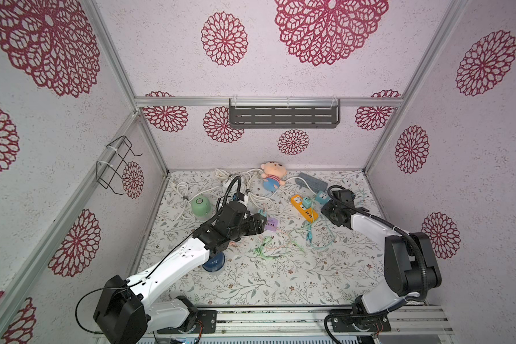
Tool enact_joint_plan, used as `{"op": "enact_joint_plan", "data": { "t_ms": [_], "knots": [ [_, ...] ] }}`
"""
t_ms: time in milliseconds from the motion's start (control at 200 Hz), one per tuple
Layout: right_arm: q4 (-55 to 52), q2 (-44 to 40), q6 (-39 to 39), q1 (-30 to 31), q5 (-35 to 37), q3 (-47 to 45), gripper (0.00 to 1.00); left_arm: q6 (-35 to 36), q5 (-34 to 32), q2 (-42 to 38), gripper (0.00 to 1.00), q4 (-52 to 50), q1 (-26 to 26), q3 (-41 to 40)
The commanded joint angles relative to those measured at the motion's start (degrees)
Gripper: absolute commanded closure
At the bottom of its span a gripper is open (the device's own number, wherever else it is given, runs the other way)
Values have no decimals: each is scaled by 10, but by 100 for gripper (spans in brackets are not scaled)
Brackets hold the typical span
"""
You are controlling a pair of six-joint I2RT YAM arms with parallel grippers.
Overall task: Charge the cordless meat grinders
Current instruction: Pick up the charging cable from the center of the board.
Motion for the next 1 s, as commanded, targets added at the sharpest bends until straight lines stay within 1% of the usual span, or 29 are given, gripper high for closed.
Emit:
{"op": "enact_joint_plan", "data": {
  "t_ms": [0,140,200,365,771,996],
  "knots": [
    [4,1,25,16,5,5,61,3,-1,6,25,20,0,1],
    [15,37,43,15,14,16,62,-1,9,5,26,19,0,2],
    [17,52,48,13,23,22,63,-1,5,1,25,17,0,-1],
    [31,94,63,2,17,35,65,1,-5,-13,25,12,0,-11],
    [43,169,69,-25,19,62,67,2,-8,-13,25,8,0,-11],
    [54,201,63,-26,4,71,75,2,-12,-15,25,6,0,-7]
  ]
}}
